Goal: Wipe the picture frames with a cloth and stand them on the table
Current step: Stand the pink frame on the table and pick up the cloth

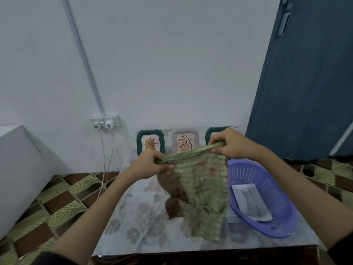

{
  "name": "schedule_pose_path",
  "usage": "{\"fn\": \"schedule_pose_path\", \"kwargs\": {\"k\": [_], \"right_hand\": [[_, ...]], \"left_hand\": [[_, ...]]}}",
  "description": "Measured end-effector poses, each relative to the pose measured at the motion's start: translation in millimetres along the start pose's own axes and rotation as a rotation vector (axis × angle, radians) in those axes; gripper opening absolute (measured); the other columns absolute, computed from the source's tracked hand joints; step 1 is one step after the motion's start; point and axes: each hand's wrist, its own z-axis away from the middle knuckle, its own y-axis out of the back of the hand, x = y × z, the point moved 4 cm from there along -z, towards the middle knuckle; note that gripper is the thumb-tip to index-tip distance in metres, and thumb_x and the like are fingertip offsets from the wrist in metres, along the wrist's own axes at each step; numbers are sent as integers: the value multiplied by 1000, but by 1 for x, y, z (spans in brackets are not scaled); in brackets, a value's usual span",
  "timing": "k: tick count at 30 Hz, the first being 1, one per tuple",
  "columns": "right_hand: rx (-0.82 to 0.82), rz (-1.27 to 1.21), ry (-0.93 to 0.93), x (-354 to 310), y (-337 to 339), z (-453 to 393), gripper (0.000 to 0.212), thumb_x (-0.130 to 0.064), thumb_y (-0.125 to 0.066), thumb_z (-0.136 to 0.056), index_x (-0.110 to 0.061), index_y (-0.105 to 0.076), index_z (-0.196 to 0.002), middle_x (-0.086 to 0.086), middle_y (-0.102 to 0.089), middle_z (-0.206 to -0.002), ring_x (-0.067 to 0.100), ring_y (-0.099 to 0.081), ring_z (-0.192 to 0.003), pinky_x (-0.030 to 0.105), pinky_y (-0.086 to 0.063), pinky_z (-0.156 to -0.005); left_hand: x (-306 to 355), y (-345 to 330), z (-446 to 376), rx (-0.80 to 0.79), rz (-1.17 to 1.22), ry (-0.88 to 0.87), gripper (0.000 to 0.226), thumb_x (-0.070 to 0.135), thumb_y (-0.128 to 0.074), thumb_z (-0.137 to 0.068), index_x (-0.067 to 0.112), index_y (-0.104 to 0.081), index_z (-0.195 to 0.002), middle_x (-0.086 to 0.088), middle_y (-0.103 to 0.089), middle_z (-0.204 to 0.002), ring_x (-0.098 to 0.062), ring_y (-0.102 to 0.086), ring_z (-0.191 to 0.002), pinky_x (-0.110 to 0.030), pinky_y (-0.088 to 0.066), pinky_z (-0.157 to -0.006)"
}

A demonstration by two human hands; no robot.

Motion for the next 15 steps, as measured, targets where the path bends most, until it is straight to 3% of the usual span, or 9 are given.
{"fn": "schedule_pose_path", "kwargs": {"k": [2, 3, 5, 9, 12, 15], "right_hand": [[76, 46, -20, 6, -2, -11, 13, -5, -65, -81, -16, -70, -76, -3, -60, -62, -1, -51, -55, 13, -38, -56], [124, 67, -34, 9, -1, -18, 10, -4, -64, -81, -11, -71, -80, -1, -60, -63, -1, -51, -57, 12, -37, -54], [244, 52, -59, 15, 5, -35, 12, -1, -61, -82, -5, -71, -85, 11, -66, -75, 13, -54, -69, 21, -41, -60], [429, -2, -3, 13, 26, -51, 19, 2, -57, -80, -4, -72, -90, 14, -70, -84, 22, -58, -74, 26, -45, -68], [403, 32, 40, 16, 20, -47, 17, -1, -59, -81, -7, -72, -89, 11, -70, -81, 25, -61, -73, 31, -49, -69], [266, 80, 43, 38, -24, -29, 13, -7, -62, -81, -9, -73, -90, 10, -70, -80, 26, -61, -73, 31, -48, -65]], "left_hand": [[0, 10, -10, 118, 41, 23, 7, 25, -77, -75, 22, -72, -73, 9, -58, -52, -5, -46, -51, -19, -39, -54], [2, 17, -17, 174, 77, 35, 9, 24, -78, -74, 16, -74, -75, 1, -61, -59, -10, -50, -55, -22, -42, -57], [5, 29, -31, 233, 187, 52, 17, 23, -78, -74, 7, -74, -80, -8, -61, -63, -15, -53, -58, -24, -44, -58], [15, 57, -52, 260, 279, -9, 20, 15, -75, -76, 12, -72, -96, 12, -67, -57, 1, -58, -55, -13, -46, -56], [7, 60, -53, 266, 182, -59, 24, 10, -75, -77, 18, -71, -99, -1, -73, -77, -14, -63, -74, -26, -52, -72], [-21, 29, -35, 255, 32, -78, 25, 8, -75, -76, 18, -73, -98, 8, -69, -71, 2, -56, -61, -9, -43, -59]]}}
